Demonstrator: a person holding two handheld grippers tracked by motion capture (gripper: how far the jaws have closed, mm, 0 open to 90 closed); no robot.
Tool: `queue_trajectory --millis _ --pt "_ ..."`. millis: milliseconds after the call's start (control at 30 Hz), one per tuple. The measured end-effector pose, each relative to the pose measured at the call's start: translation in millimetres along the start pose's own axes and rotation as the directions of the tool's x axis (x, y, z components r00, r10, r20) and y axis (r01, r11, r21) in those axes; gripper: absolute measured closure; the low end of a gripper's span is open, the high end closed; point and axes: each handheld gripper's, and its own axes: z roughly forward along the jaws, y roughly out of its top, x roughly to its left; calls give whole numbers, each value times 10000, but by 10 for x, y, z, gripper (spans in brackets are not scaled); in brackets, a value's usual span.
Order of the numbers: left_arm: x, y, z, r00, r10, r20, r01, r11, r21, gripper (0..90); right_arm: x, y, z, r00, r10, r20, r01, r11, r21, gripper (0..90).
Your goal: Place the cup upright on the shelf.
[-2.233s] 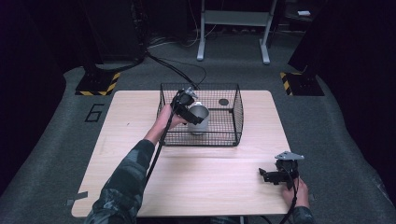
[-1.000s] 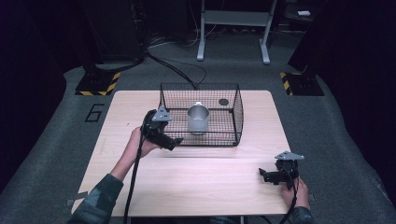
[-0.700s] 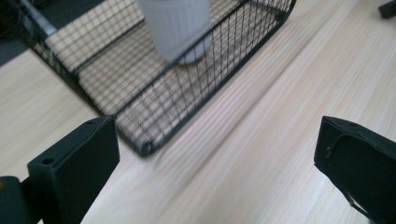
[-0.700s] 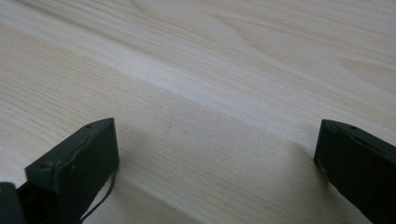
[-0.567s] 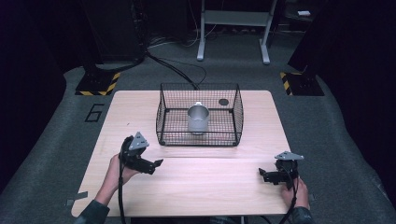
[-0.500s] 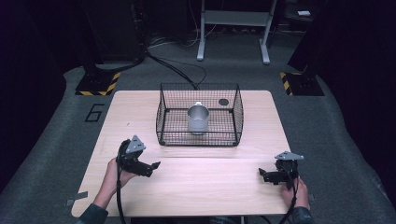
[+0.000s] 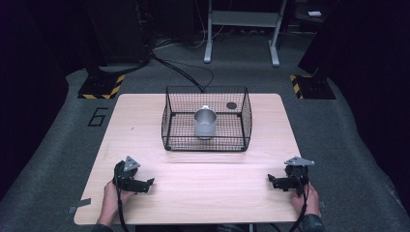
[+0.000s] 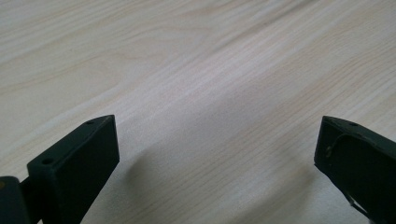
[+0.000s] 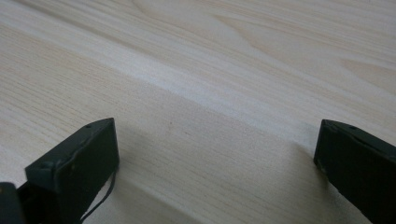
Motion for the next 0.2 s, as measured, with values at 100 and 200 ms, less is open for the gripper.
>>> queue_trajectory --millis 100,200 --pt "4 -33 25 9995 -303 6 303 9989 -345 1 -1 0 1 10000 -23 -9 23 10000 -8 0" --pt "26 -52 38 9983 -569 144 575 9974 -443 0 -2 0 1 10000 -31 -11 31 10000 -5 0"
